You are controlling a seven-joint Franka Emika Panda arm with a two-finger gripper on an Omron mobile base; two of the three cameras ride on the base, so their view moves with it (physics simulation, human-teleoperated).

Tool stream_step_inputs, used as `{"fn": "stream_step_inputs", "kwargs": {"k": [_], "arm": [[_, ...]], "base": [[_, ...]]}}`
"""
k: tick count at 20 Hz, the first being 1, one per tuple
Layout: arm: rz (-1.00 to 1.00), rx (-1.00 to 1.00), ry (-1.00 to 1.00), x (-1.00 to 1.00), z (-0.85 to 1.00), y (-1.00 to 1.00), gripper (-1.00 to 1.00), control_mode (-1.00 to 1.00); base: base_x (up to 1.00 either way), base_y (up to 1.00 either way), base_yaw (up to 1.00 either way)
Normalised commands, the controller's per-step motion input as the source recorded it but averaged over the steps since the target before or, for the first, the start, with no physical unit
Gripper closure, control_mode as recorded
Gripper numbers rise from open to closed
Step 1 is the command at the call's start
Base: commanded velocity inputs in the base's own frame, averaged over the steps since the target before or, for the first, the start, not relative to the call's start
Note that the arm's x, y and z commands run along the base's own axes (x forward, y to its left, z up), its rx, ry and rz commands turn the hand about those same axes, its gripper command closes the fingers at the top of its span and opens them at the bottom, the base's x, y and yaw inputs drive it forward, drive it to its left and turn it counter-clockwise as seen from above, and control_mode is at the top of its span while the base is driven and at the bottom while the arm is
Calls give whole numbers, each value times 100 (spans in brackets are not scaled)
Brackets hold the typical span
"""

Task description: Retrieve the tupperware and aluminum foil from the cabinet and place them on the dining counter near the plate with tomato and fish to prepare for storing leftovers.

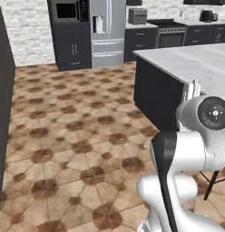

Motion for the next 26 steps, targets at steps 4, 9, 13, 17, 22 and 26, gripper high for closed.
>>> {"fn": "stream_step_inputs", "kwargs": {"k": [4,9,13,17,22,26], "arm": [[0,0,0,0,0,0,-100,100],[0,0,0,0,0,0,-100,100],[0,0,0,0,0,0,-100,100],[0,0,0,0,0,0,-100,100],[0,0,0,0,0,0,-100,100],[0,0,0,0,0,0,-100,100]], "base": [[100,28,0],[100,10,15],[100,0,28],[100,0,26],[100,-10,3],[100,-5,-6]]}}
